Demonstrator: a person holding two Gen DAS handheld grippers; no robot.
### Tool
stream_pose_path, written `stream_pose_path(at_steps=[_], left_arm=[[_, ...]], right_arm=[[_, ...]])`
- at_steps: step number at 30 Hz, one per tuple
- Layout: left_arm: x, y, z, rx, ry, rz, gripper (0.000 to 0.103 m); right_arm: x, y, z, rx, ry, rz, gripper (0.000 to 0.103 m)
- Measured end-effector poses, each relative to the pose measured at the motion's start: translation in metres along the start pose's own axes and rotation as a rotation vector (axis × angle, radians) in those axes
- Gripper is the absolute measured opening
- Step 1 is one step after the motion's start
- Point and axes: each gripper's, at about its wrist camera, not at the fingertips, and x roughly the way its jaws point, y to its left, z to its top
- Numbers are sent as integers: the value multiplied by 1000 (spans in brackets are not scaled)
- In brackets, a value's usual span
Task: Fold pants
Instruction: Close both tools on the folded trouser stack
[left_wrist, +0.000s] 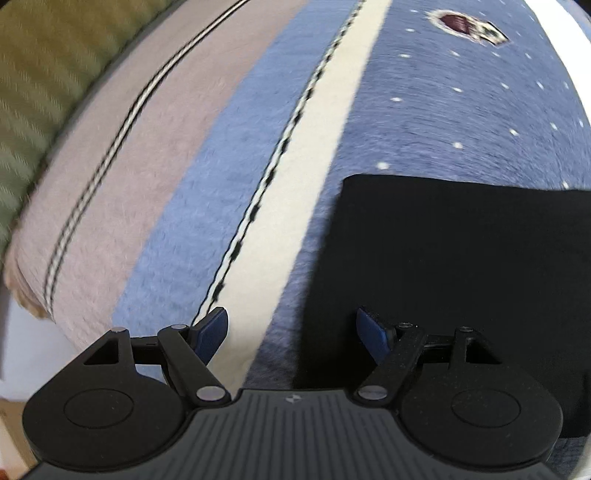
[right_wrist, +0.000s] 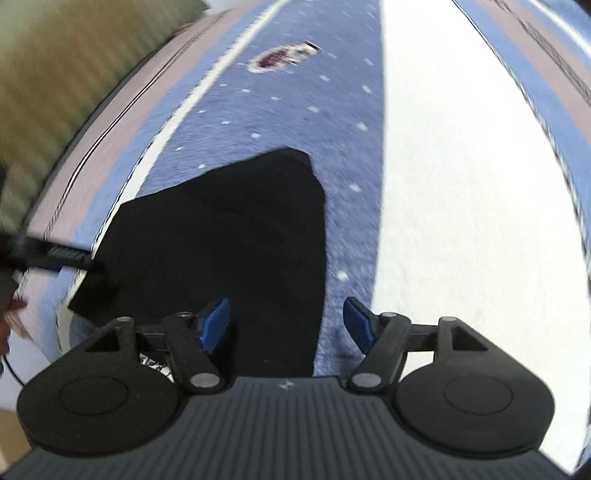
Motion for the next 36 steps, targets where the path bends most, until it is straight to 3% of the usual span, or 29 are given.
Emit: stream_pose_path(at_steps=[3, 6, 8, 11, 18, 22, 24, 25, 28, 32, 34, 36], left_arm=[[10, 25, 0, -57, 35, -87, 76], [26, 48, 6, -77, 92, -220, 76], [33, 55, 7, -58, 109, -312, 76], [45, 56, 16, 23, 120, -392, 76], [61, 32, 27, 217, 152, -566, 79], [76, 20, 33, 204, 210, -678, 86], [83, 9, 35, 241, 221, -682, 101], [84, 2, 34, 265, 223, -682, 103], [76, -19, 28, 331, 183, -596, 103], [68, -24, 22, 309, 156, -562, 103], [64, -23, 22, 279, 143, -562, 99], [59, -22, 20, 254, 131, -561, 89]], right_arm=[[11, -15, -2, 65, 25, 54, 65], [26, -30, -1, 176, 77, 116, 65], [34, -40, -5, 266, 102, 173, 65], [44, -48, -13, 341, 139, 226, 65], [51, -43, -15, 312, 149, 259, 65], [56, -37, -12, 303, 154, 263, 68], [59, -33, -11, 296, 157, 266, 69], [59, -33, -11, 293, 159, 264, 69], [61, -30, -9, 281, 166, 258, 67], [61, -31, -9, 273, 175, 222, 47], [61, -33, -9, 289, 179, 219, 43], [59, -33, -8, 292, 178, 217, 35]])
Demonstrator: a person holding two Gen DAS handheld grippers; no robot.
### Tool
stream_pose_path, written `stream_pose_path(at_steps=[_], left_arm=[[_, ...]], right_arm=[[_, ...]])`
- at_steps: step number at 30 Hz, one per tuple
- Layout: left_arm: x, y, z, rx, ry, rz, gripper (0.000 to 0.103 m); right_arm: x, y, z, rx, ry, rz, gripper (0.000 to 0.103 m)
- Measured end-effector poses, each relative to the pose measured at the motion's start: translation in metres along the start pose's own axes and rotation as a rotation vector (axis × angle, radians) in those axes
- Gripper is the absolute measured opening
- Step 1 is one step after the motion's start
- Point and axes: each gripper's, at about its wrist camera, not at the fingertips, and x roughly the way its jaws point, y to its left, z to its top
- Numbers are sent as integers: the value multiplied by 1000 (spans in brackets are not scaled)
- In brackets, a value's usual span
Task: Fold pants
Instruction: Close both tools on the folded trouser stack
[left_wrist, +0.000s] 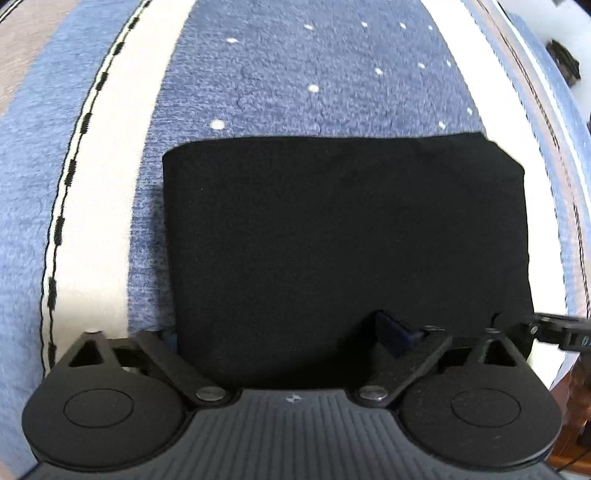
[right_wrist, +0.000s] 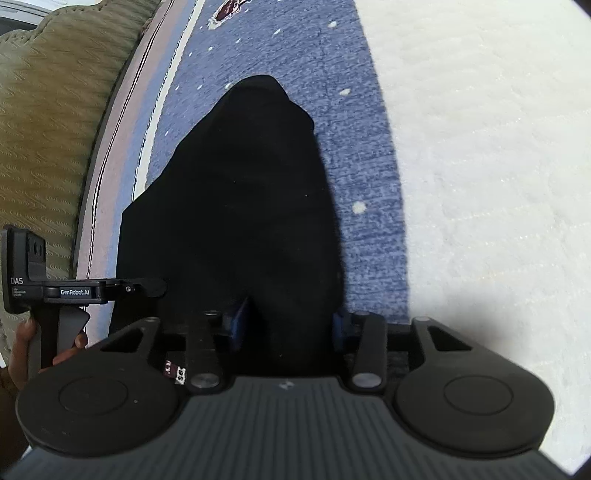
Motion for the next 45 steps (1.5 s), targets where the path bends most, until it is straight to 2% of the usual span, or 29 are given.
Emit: stream_pose_path(at_steps=[3, 6, 8, 10, 13, 15, 16, 17, 19, 21, 23, 24, 26, 27, 28, 29, 30, 31, 33, 36, 42, 45], left_arm=[[-7, 5, -1, -18, -33, 5, 79], [-15, 21, -3, -83, -53, -34, 66], [-17, 34, 0, -129, -56, -69, 61], [-18, 41, 0, -131, -52, -87, 61], [-16, 29, 6, -15, -53, -44, 68], [-16, 23, 11, 74, -64, -21, 74], [-16, 24, 13, 101, -67, -24, 77], [-13, 26, 16, 116, -67, -27, 85], [-7, 34, 21, 88, -59, -50, 90], [-3, 43, 23, 1, -66, -101, 101], [0, 42, 22, -68, -86, -117, 103], [1, 37, 23, -70, -84, -99, 103], [2, 21, 23, -18, -64, -91, 103], [2, 13, 21, 10, -62, -64, 103], [4, 4, 19, 49, -57, -34, 103], [5, -2, 18, 82, -49, -12, 102], [4, -3, 17, 96, -47, 2, 99], [1, -4, 17, 93, -50, 8, 95], [-10, 0, 16, 68, -68, 3, 74], [-25, 10, 14, 34, -83, -19, 55], [-32, -2, 17, 46, -96, -5, 44], [-32, -11, 16, 48, -100, -35, 42]], right_arm=[[-1, 9, -2, -23, -7, -13, 27], [1, 11, -1, -15, -9, -12, 20], [0, 11, -1, -5, -12, 0, 18], [-1, 14, -1, -26, -18, 0, 17], [-1, 13, 0, -22, -22, -7, 21], [1, 10, 1, -16, -23, -13, 34], [1, 8, 2, -14, -27, -11, 34], [0, 4, 2, -11, -29, 2, 34], [1, -6, 7, 9, -24, 42, 35], [4, -17, 14, 25, -17, 95, 35], [9, -24, 21, 31, 1, 145, 37], [12, -29, 26, 53, 10, 187, 39], [16, -35, 33, 66, 14, 262, 41], [19, -36, 36, 57, 27, 294, 45], [24, -34, 40, 43, 54, 309, 45], [28, -32, 42, 25, 80, 309, 40], [34, -27, 43, 0, 116, 303, 29], [37, -25, 43, -12, 131, 287, 26], [37, -25, 42, 11, 137, 300, 15], [27, -23, 42, 21, 123, 301, 14], [7, -6, 49, -40, 119, 275, 13], [0, 1, 60, -69, 112, 242, 12]])
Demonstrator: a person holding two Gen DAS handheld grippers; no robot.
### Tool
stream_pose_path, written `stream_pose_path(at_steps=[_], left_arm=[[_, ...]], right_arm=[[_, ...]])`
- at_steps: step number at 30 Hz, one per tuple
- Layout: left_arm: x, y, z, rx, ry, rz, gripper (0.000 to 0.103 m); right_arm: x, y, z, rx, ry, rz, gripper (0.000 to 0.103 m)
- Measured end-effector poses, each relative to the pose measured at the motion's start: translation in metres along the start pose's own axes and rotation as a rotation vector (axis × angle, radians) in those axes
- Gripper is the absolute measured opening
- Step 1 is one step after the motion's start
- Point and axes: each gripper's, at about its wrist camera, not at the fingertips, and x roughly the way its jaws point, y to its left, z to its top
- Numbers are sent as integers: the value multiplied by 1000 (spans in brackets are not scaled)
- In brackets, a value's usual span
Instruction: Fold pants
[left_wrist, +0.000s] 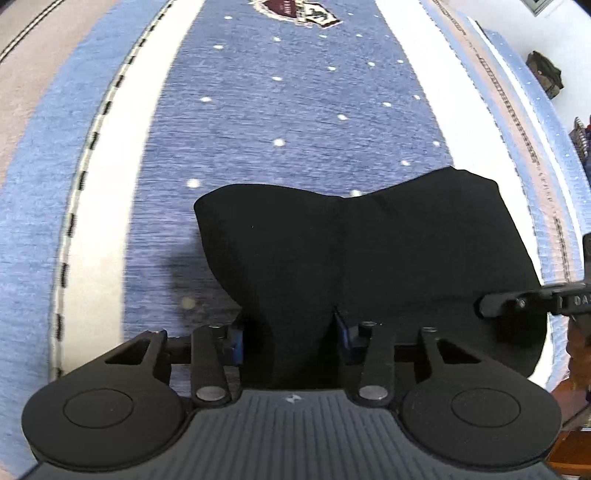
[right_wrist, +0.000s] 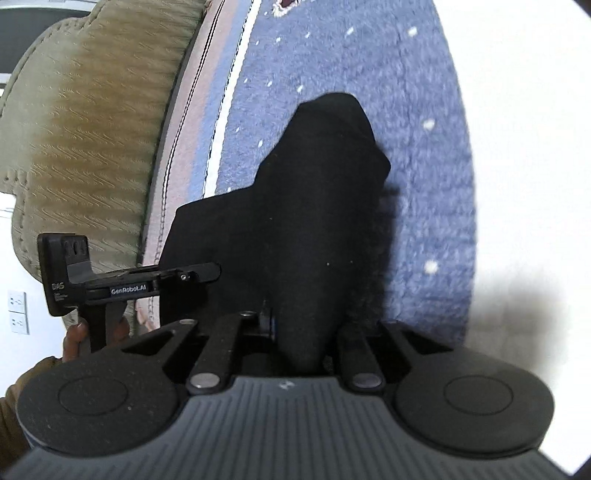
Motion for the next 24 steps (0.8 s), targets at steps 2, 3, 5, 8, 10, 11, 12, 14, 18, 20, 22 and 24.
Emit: stream_pose_path(at_steps=[2, 3, 5, 8, 10, 11, 12, 14, 18, 20, 22, 24], left_arm=[[5, -8, -1, 5, 2, -26, 42], [8, -13, 0, 17, 5, -35, 43], [15, -21, 1, 40, 5, -44, 52], [32, -22, 2, 39, 33, -34, 76], [44, -13, 1, 18, 45, -54, 85], [48, -8, 1, -2, 38, -92, 93], [49, -7, 2, -18, 32, -114, 97], [50, -13, 5, -36, 40, -92, 97], [42, -36, 6, 56, 38, -9, 60], [32, -32, 8, 28, 24, -16, 47], [24, -25, 8, -24, 16, -43, 41], [19, -30, 9, -24, 12, -37, 33]], right_arm=[[-9, 0, 5, -12, -4, -24, 12], [-12, -3, 7, -14, -7, -34, 12], [-21, -10, 13, -14, -6, -62, 12], [-28, -24, 14, 1, 1, -101, 12], [-28, -35, 15, 17, 13, -114, 12], [-27, -38, 15, 21, 15, -111, 13], [-24, -41, 15, 18, 19, -112, 13], [-19, -47, 15, 22, 31, -118, 14], [-16, -57, 13, 65, 29, -104, 14], [-22, -51, 12, 46, 25, -112, 14], [-27, -43, 11, 25, 20, -116, 14], [-32, -37, 13, 18, 16, -115, 14]])
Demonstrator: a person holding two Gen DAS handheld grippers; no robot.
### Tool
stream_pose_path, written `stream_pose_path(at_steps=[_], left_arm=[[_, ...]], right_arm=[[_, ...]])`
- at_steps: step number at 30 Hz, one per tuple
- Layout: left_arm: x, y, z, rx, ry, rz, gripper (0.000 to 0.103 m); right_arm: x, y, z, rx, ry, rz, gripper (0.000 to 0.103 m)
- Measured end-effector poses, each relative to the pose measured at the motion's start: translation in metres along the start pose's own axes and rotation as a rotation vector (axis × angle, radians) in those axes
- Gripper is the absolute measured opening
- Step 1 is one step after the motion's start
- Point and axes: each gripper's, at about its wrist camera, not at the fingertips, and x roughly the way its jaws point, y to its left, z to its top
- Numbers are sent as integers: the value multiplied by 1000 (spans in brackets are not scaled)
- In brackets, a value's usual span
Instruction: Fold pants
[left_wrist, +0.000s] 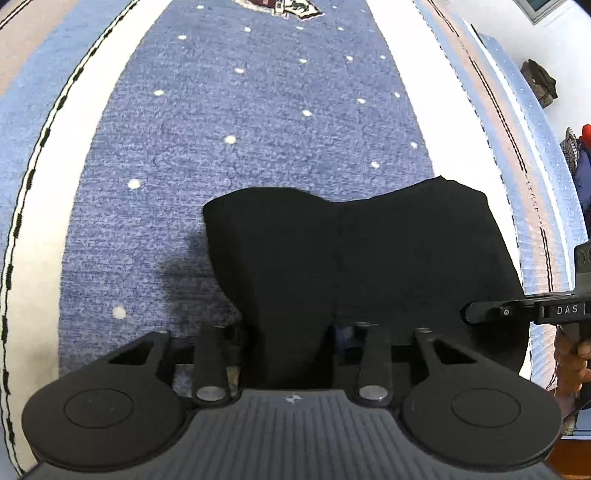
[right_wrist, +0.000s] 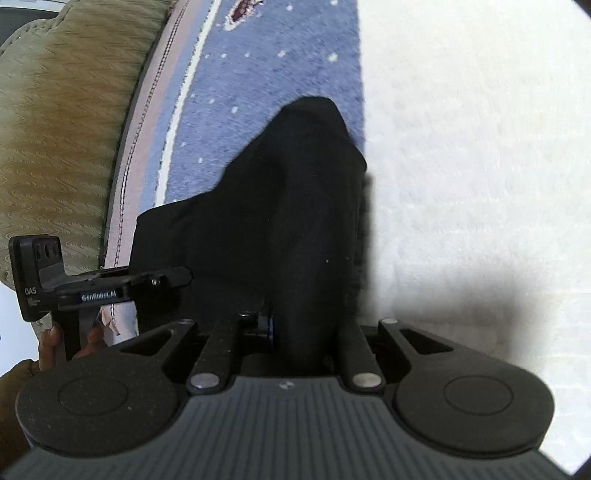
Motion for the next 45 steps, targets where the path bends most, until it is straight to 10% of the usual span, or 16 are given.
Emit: stream_pose_path(at_steps=[21, 29, 38, 42, 45], left_arm=[[-82, -3, 19, -129, -178, 96, 15], [-50, 29, 25, -93, -79, 14, 15], [-15, 48, 16, -219, 37, -132, 46], [7, 48, 11, -277, 86, -125, 63], [-3, 42, 6, -281, 26, -148, 63]], right_arm=[[-37, 87, 54, -192, 11, 26, 13], [-19, 120, 74, -221, 3, -38, 12], [-27, 24, 60, -10, -19, -169, 14], [-19, -8, 48, 68, -18, -227, 45], [-27, 3, 44, -24, -56, -327, 44]])
